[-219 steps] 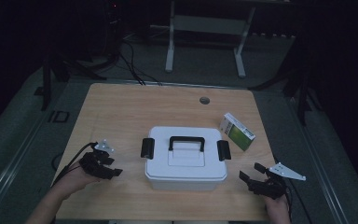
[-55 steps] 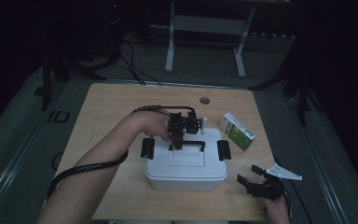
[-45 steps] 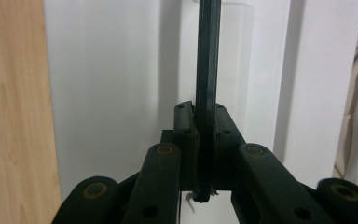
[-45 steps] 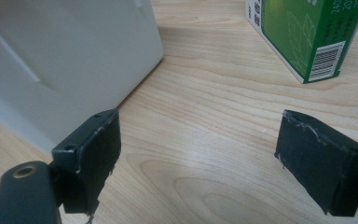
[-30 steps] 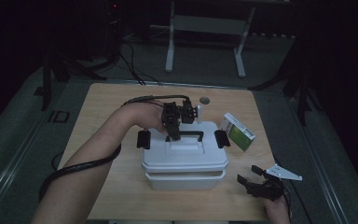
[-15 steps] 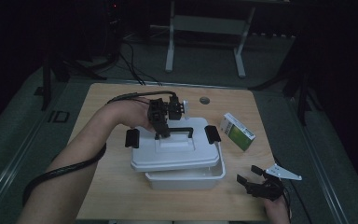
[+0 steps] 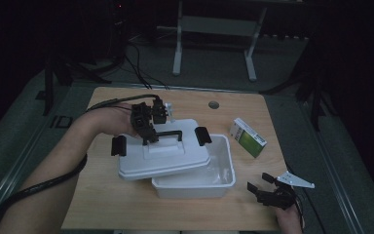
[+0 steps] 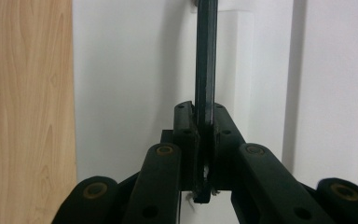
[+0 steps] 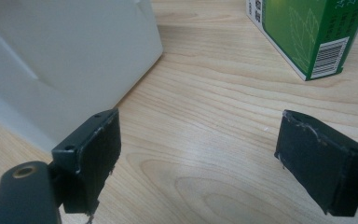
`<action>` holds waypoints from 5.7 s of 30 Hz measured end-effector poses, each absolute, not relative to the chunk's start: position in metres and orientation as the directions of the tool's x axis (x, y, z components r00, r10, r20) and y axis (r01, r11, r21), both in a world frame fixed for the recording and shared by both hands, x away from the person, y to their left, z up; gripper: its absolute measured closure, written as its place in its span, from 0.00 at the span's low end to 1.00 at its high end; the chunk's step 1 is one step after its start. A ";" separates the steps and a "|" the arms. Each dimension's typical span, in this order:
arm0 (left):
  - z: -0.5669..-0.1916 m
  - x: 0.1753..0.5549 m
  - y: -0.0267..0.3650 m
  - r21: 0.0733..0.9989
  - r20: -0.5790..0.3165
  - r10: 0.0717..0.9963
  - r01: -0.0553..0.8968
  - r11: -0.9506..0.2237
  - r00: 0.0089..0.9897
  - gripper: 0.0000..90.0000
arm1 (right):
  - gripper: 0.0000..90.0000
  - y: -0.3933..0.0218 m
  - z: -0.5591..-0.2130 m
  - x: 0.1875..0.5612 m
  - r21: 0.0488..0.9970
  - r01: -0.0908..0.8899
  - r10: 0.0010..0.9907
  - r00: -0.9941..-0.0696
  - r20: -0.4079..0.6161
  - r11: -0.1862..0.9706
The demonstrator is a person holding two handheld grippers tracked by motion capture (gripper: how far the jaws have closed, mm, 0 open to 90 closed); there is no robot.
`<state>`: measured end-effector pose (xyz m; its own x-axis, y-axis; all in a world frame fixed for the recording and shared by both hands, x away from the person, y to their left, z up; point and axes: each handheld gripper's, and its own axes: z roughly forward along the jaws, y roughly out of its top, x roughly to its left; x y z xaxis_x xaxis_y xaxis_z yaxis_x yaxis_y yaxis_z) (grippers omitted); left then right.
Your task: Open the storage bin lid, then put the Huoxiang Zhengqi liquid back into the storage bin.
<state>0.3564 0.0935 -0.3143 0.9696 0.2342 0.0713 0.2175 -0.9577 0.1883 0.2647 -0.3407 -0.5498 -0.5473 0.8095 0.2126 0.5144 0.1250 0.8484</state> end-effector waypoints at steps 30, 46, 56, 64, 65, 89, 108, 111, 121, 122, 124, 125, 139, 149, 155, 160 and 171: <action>-0.326 0.325 0.219 0.227 0.071 0.466 0.440 -0.868 0.882 0.93 | 0.15 -0.338 -0.550 0.266 0.846 0.519 0.812 -0.543 0.212 0.126; -0.369 0.312 0.263 0.207 0.042 0.539 0.520 -0.829 0.841 0.93 | 0.15 -0.338 -0.550 0.266 0.844 0.522 0.814 -0.539 0.215 0.124; -0.410 0.316 0.278 0.236 0.013 0.588 0.569 -0.788 0.809 0.93 | 0.15 -0.338 -0.550 0.266 0.842 0.526 0.816 -0.535 0.219 0.119; -0.441 0.323 0.275 0.236 -0.009 0.600 0.585 -0.776 0.800 0.93 | 0.15 -0.338 -0.550 0.266 0.842 0.526 0.816 -0.536 0.217 0.122; -0.443 0.323 0.274 0.238 -0.005 0.602 0.586 -0.775 0.798 0.93 | 0.15 -0.338 -0.550 0.266 0.841 0.528 0.816 -0.534 0.219 0.119; -0.483 0.328 0.267 0.224 -0.082 0.608 0.609 -0.761 0.790 0.93 | 0.16 -0.344 -0.548 0.265 0.842 0.526 0.816 -0.536 0.218 0.120; -0.478 0.336 0.271 0.223 -0.046 0.676 0.668 -0.710 0.735 0.59 | 0.13 -0.340 -0.537 0.261 0.836 0.526 0.834 -0.524 0.171 0.160; -0.477 0.337 0.271 0.228 -0.047 0.684 0.675 -0.702 0.728 0.50 | 0.12 -0.343 -0.535 0.262 0.831 0.541 0.837 -0.510 0.198 0.133; -0.477 0.336 0.271 0.231 -0.063 0.681 0.675 -0.701 0.729 0.42 | 0.22 -0.360 -0.522 0.262 0.827 0.544 0.853 -0.491 0.177 0.142; -0.476 0.335 0.271 0.234 -0.067 0.680 0.674 -0.701 0.730 0.42 | 0.22 -0.361 -0.521 0.262 0.830 0.540 0.854 -0.490 0.176 0.139; -0.475 0.335 0.270 0.237 -0.067 0.684 0.678 -0.696 0.726 0.42 | 0.25 -0.364 -0.519 0.263 0.831 0.541 0.851 -0.491 0.186 0.130; -0.475 0.335 0.270 0.236 -0.072 0.685 0.680 -0.694 0.725 0.42 | 0.26 -0.366 -0.518 0.264 0.829 0.544 0.849 -0.493 0.190 0.130; -0.471 0.333 0.270 0.227 -0.092 0.680 0.680 -0.697 0.728 0.42 | 0.34 -0.376 -0.496 0.289 0.808 0.553 0.830 -0.535 0.158 0.202; -0.473 0.331 0.272 0.216 -0.106 0.680 0.684 -0.697 0.726 0.42 | 0.36 -0.376 -0.483 0.319 0.794 0.557 0.824 -0.550 0.135 0.242; -0.473 0.331 0.272 0.217 -0.103 0.675 0.679 -0.702 0.731 0.42 | 0.36 -0.374 -0.479 0.333 0.782 0.560 0.823 -0.558 0.110 0.275; -0.472 0.330 0.272 0.211 -0.099 0.669 0.673 -0.709 0.737 0.42 | 0.37 -0.372 -0.475 0.343 0.772 0.564 0.820 -0.563 0.099 0.293; -0.473 0.329 0.273 0.204 -0.094 0.667 0.671 -0.713 0.739 0.42 | 0.36 -0.369 -0.467 0.369 0.739 0.583 0.820 -0.568 0.072 0.339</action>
<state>0.3288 0.2730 -0.4730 0.7387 0.6675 -0.0941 0.6706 -0.7134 0.2036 0.3691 -0.3695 -0.4672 -0.5681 0.8198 0.0720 0.5827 0.3389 0.7387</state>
